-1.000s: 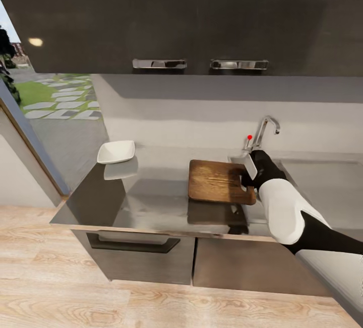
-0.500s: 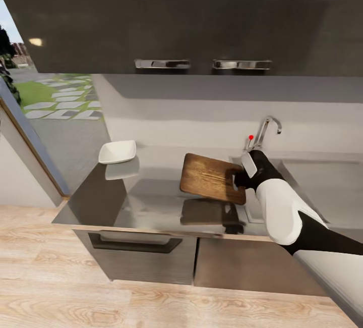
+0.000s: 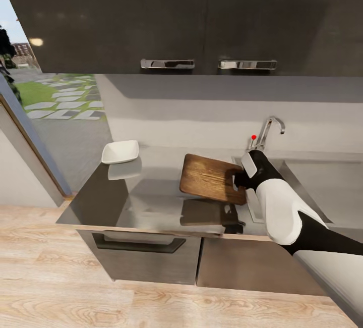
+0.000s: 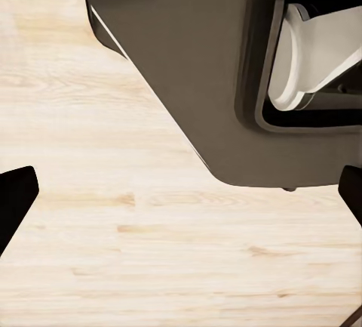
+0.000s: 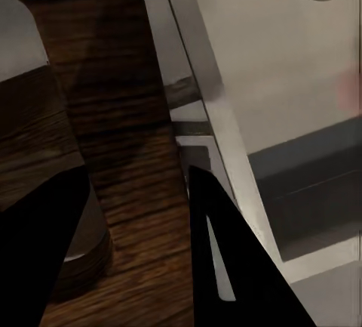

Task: In the kitchen, take the Vidalia onion out of the sink, dice it on the chopping board with the paring knife, put the diced onion into the bowl on the countertop, then place both the paring knife and the chopping board into the sink.

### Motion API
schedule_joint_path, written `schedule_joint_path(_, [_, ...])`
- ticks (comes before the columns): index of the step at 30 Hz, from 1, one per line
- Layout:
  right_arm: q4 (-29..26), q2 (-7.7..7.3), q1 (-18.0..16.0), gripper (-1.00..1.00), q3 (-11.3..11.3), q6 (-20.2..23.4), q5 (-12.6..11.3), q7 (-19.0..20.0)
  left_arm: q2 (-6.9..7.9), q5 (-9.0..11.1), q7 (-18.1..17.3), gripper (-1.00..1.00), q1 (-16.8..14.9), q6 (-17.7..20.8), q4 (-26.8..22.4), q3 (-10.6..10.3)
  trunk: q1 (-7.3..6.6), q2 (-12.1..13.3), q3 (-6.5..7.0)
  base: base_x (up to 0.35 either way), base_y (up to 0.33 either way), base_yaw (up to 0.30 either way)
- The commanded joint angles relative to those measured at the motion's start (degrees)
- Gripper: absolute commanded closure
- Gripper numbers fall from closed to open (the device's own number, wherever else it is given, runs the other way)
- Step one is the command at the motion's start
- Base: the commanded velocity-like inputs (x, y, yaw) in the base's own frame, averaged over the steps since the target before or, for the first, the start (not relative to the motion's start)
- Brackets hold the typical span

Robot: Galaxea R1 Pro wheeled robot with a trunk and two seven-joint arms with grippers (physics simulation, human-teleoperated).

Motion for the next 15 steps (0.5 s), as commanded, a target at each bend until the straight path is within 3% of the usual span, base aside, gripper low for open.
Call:
schedule_joint_path(1, [-0.1, 0.08, -0.1, 1.0, -0.4, 0.2, 0.4, -0.2, -0.01, 0.0, 0.0, -1.0, 0.0, 0.0, -0.1, -0.1, 0.03, -0.1, -0.1, 0.0, 0.0, 0.0])
schedule_joint_path(5, [1.1, 0.12, 0.0, 1.0, -0.4, 0.2, 0.4, -5.4, -0.05, 0.0, 0.0, -1.0, 0.0, 0.0, -0.1, -0.1, 0.03, -0.1, -0.1, 0.0, 0.0, 0.0])
schedule_joint_path(11, [1.6, 0.16, 0.0, 1.0, -0.4, 0.2, 0.4, -6.2, -0.06, 0.0, 0.0, -1.0, 0.0, 0.0, -0.1, -0.1, 0.03, -0.1, -0.1, 0.0, 0.023, 0.0])
schedule_joint_path(15, [1.7, 0.17, 0.0, 1.0, -0.3, 0.2, 0.4, -6.3, -0.06, 0.0, 0.0, -1.0, 0.0, 0.0, -0.1, -0.1, 0.03, -0.1, -0.1, 0.0, 0.221, 0.0])
